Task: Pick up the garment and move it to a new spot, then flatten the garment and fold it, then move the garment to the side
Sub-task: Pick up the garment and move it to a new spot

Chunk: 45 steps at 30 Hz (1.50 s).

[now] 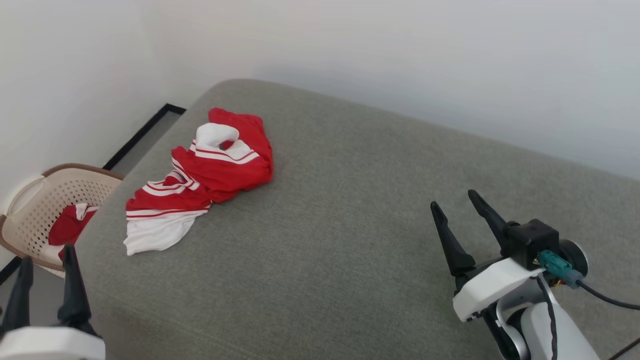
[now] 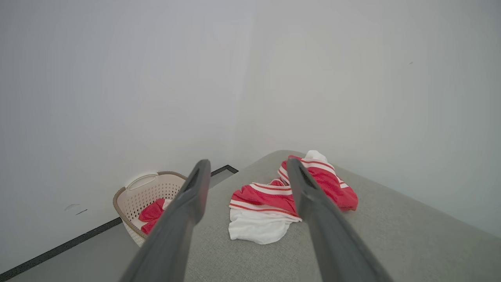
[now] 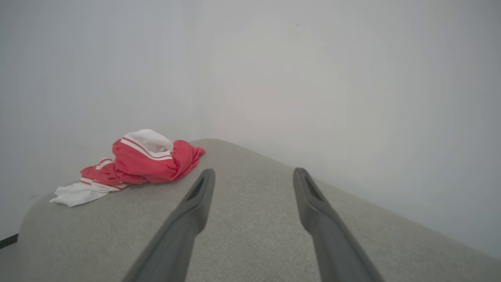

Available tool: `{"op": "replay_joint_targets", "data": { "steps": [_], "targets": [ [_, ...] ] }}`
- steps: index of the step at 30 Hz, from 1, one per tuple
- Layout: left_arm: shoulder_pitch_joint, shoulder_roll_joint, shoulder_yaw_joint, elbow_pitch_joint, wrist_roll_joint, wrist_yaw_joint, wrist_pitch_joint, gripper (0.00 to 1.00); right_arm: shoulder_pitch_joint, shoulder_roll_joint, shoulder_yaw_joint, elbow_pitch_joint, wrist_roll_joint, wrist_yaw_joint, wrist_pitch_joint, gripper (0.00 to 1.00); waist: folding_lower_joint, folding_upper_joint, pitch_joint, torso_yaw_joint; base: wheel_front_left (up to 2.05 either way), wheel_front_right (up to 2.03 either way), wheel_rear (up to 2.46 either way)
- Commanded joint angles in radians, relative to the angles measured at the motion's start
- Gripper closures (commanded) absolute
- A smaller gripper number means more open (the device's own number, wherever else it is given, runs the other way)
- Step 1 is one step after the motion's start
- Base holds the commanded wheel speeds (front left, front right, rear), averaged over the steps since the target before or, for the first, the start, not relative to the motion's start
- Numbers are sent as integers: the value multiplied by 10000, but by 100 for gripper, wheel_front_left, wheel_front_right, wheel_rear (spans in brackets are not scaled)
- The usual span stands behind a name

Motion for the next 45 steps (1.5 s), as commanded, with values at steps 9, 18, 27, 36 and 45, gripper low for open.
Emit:
{"op": "replay_joint_targets", "data": {
  "steps": [9, 18, 27, 36, 45],
  "targets": [
    [-2180, 338, -245, 1353, -259, -668, -203, 0, -498, -248, -247, -861, -409, -7, 543, 0, 0, -1, 1417, -916, 0, 0, 0],
    [-4748, 787, -337, 3462, -643, -1295, -250, 0, -1195, -625, -393, -1866, -717, -7, 1098, 0, 0, -1, 3173, -1794, 0, 0, 0],
    [-7426, 1283, -922, 6811, -1215, -1682, 1166, 0, -1628, -920, -503, -2769, -964, -7, 1665, 0, 0, -1, 4626, -2263, 0, 0, 0],
    [-9554, 1328, -1246, 10589, -1790, -1586, 4523, 0, -1625, -1166, -514, -3488, -1088, -7, 2339, 0, 0, -1, 5418, -2403, 0, 0, 0],
    [-10107, 733, -1663, 12481, -2010, -1636, 6797, 0, -1597, -1230, -483, -3943, -1068, -7, 2738, 0, 0, -1, 5591, -2453, 0, 0, 0]
  ]
}}
